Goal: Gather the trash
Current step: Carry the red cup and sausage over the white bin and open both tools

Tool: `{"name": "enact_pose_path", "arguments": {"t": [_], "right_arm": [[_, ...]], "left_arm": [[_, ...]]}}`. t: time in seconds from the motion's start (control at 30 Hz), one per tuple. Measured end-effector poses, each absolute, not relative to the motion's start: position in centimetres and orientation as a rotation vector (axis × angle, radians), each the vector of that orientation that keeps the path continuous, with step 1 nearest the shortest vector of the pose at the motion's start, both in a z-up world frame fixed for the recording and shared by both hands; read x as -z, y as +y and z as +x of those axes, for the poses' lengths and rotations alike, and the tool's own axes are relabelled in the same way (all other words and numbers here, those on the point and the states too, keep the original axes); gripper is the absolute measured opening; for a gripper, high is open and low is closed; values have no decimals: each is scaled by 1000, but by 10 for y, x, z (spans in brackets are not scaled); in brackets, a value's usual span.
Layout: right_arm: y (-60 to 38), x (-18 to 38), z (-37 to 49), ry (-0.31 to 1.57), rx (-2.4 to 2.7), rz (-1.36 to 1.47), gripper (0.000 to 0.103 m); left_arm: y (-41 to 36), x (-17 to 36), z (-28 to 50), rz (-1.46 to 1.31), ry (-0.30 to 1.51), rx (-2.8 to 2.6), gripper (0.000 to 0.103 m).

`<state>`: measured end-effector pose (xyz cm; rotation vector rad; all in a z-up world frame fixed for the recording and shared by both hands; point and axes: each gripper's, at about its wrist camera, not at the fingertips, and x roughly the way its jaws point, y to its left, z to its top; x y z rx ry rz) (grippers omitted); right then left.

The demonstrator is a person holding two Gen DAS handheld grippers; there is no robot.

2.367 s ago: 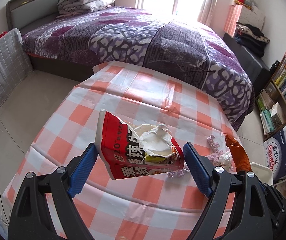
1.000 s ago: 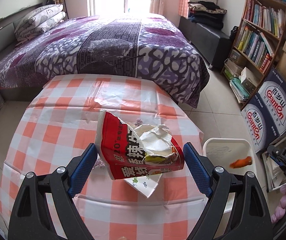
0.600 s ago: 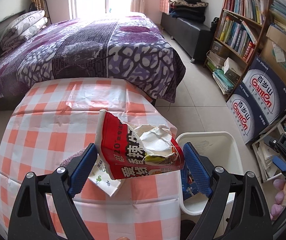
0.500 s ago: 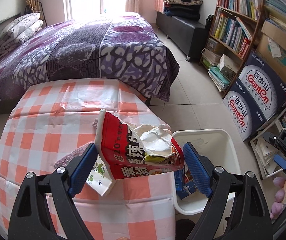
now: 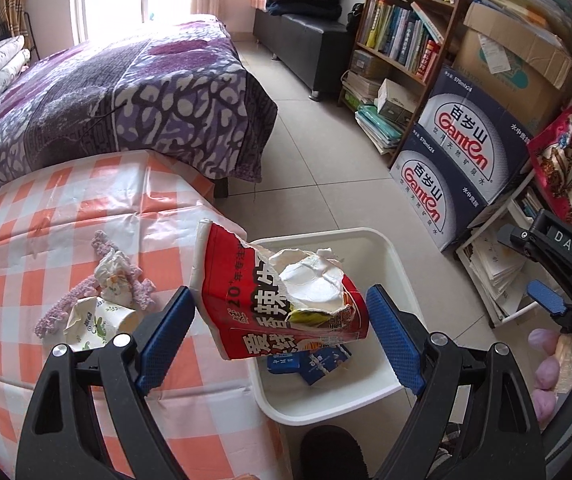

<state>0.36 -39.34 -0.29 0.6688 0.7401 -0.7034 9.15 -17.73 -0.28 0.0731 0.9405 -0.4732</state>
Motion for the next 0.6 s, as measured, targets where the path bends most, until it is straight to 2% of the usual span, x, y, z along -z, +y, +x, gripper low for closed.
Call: {"name": "enact_pose_path", "arguments": {"t": [0.27, 0.6], "right_arm": [[-404, 0, -4, 719, 729, 686, 88], [-400, 1, -1, 723, 723, 686, 90]], "left_arm": [[-198, 9, 88, -9, 992, 607, 86], [-188, 5, 93, -92, 1004, 627, 92]]}}
